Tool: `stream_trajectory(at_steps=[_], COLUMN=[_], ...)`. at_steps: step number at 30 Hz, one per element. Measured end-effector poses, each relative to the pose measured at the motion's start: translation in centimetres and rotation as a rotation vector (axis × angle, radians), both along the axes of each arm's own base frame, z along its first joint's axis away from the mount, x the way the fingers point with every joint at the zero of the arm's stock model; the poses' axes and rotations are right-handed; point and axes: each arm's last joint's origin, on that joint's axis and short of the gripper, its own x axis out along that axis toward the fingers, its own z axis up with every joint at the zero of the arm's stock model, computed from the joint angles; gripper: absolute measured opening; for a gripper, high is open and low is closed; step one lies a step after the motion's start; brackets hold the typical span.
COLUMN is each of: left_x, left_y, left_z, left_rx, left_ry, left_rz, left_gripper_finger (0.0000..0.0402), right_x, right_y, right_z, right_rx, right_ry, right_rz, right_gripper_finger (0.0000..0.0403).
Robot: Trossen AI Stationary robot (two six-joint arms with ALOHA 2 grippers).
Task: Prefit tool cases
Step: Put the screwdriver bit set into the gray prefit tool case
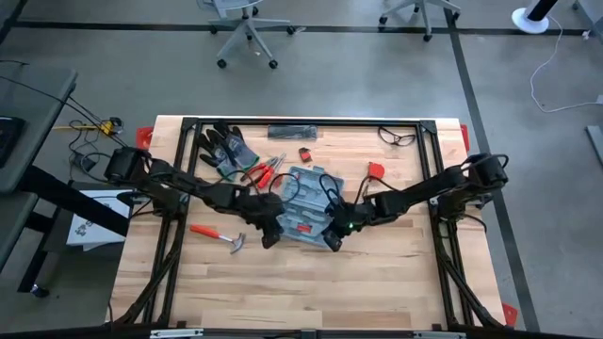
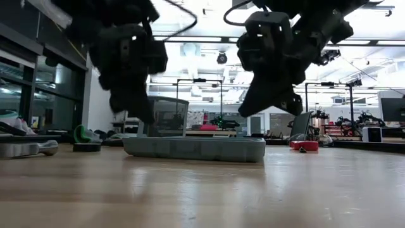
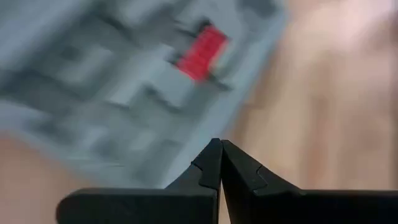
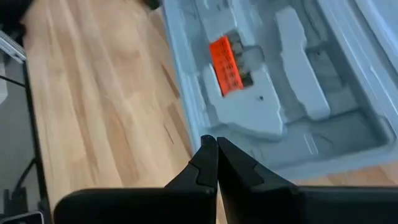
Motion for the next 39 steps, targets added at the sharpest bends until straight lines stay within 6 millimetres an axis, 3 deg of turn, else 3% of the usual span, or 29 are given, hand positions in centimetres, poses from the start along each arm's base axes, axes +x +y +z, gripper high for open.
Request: stream_trajectory(at_steps=[4,7,14,20,26,29,31,34,39], left_x=[0.0,-0.5,-1.4,0.1,1.2,1.5,1.7,1.3,0.0], left_y=[0.2,0.7,1.5,0.8,0.3,0.2,0.3,1.7,7.0], left_z=[2.1,1.9,-0.2,0.1,-1.6,-1.1,0.6,2.9,2.8], left_rx=[0.225,0.271,0.174,0.068,0.006,0.011,0.041,0.146,0.232], left_ry=[0.104,0.18,0.259,0.104,0.102,0.067,0.009,-0.054,0.039], left_rz=[-0.021,-0.054,-0.1,-0.161,-0.146,-0.151,-0.163,-0.139,-0.038], left_gripper_finger=[0.0,0.0,0.0,0.0,0.0,0.0,0.0,0.0,0.0], right_x=[0.4,0.5,0.6,0.1,-0.6,-0.8,-0.8,-0.8,-0.9], right_y=[0.0,0.0,0.2,0.0,-0.2,-0.2,-0.1,0.0,-0.3], right_z=[-0.9,-1.8,-3.5,-3.0,-2.7,-2.6,-2.6,-2.7,-2.7], right_rx=[-0.003,-0.001,0.017,0.002,-0.024,-0.026,-0.023,-0.025,-0.039], right_ry=[0.014,0.039,0.11,0.141,0.186,0.202,0.204,0.205,0.21], right_rz=[-0.003,0.003,0.015,0.018,0.004,0.002,0.002,-0.014,-0.032], right_gripper_finger=[0.0,0.0,0.0,0.0,0.0,0.0,0.0,0.0,0.0])
